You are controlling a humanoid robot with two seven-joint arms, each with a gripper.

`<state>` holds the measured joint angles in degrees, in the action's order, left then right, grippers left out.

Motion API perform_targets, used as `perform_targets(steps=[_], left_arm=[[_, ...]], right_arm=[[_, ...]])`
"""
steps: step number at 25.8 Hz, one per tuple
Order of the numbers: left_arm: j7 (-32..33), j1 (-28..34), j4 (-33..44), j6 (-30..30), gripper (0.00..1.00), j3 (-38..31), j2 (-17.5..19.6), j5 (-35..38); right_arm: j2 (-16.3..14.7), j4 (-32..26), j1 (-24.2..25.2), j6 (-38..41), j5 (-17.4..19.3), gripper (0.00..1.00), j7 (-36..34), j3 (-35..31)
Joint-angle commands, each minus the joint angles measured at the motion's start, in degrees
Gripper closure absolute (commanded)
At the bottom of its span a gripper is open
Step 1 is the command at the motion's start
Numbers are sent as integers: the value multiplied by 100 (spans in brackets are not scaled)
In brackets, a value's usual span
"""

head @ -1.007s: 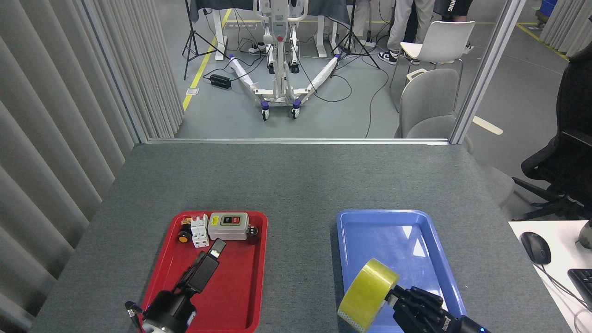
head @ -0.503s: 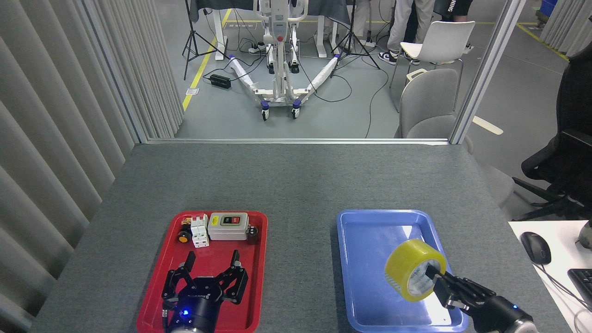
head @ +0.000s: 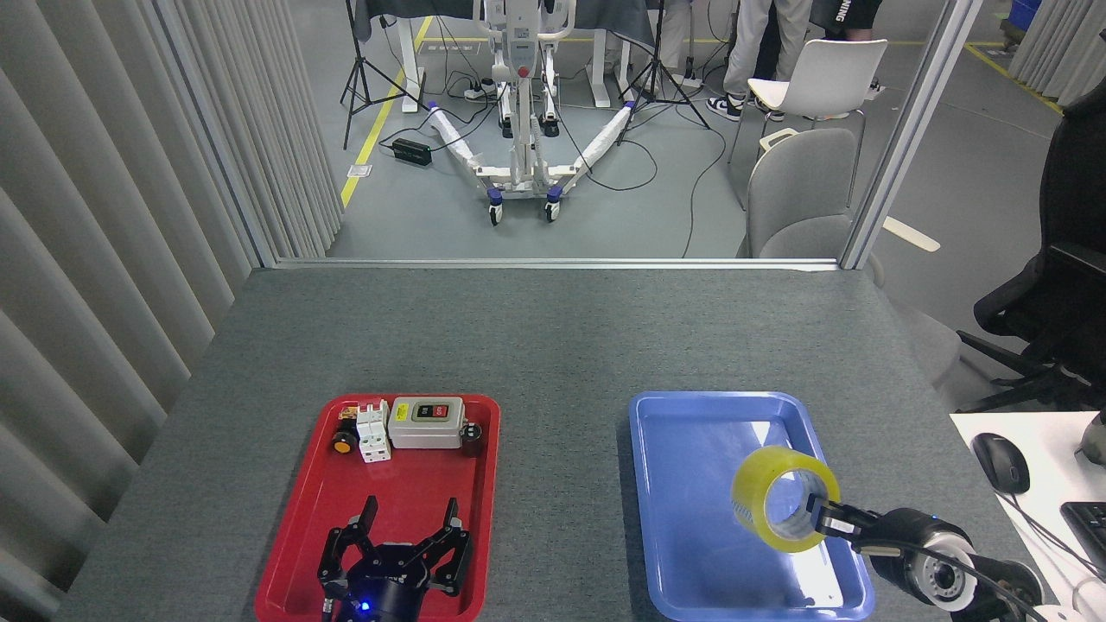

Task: Place and move tape with both arms
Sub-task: 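Carry the tape with the right gripper over the blue tray, retract left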

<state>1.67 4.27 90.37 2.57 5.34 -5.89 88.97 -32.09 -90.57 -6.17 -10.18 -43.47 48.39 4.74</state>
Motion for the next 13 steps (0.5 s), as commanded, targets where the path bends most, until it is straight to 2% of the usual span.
perform_targets(steps=[1, 5, 9, 13], left_arm=[[-176, -5, -89, -64, 0, -85, 44, -310], [-202, -14, -80, -222, 0, -85, 115, -723], [-176, -22, 43, -204, 0, -85, 115, -723], [-176, -49, 34, -213, 0, -85, 115, -723]], right_arm=[[-131, 479, -473, -370, 40, 71, 214, 581], [-131, 1112, -930, -467, 137, 70, 232, 1003], [-122, 1305, -1220, -502, 251, 70, 232, 1407], [-87, 1744, -1484, -537, 330, 70, 223, 1565]])
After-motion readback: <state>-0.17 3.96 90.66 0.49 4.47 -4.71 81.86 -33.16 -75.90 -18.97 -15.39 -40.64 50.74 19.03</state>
